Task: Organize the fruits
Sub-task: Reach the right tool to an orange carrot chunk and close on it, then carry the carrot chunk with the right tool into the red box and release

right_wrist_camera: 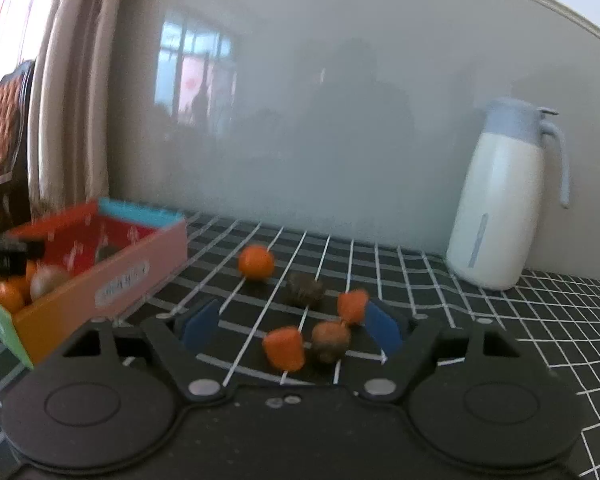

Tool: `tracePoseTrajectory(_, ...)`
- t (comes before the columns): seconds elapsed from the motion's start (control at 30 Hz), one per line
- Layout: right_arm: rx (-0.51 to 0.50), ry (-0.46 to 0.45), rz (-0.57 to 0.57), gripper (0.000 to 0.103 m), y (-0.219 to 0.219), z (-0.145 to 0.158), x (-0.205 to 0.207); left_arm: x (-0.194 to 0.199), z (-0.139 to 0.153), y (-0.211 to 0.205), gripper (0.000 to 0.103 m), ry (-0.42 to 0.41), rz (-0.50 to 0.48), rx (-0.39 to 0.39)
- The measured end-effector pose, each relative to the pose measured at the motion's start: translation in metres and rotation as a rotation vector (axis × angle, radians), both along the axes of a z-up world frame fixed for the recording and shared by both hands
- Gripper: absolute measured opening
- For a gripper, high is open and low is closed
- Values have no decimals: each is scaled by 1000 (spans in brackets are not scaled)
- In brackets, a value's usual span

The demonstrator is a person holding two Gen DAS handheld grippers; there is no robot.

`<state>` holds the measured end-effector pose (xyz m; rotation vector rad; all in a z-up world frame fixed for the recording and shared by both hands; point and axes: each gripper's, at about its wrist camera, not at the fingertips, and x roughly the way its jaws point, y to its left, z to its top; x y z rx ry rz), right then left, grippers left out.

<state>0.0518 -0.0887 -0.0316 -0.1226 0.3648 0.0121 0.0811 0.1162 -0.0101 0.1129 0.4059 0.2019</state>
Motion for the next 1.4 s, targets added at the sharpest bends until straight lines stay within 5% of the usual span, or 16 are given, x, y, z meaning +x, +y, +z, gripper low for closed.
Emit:
tracePoseTrajectory(0.33,3,132,18,48,13,-15,22,3,-1,6,80,2,8,-7)
tracePoseTrajectory(0.77,12,197,-52,44,8,-27,57,17,-6,27,80,6,77,-52)
tracePoseTrajectory(0.9,5,231,-65,31,9,-31,68,18,-6,29,80,10,76,-53)
tracePoseTrajectory(1.0,10,236,-69,31,10,-31,69,17,-6,30,80,13,77,-47)
tracePoseTrajectory(1.4,57,139,-42,30,24,-7,51,5,0,49,80,3,97,-32)
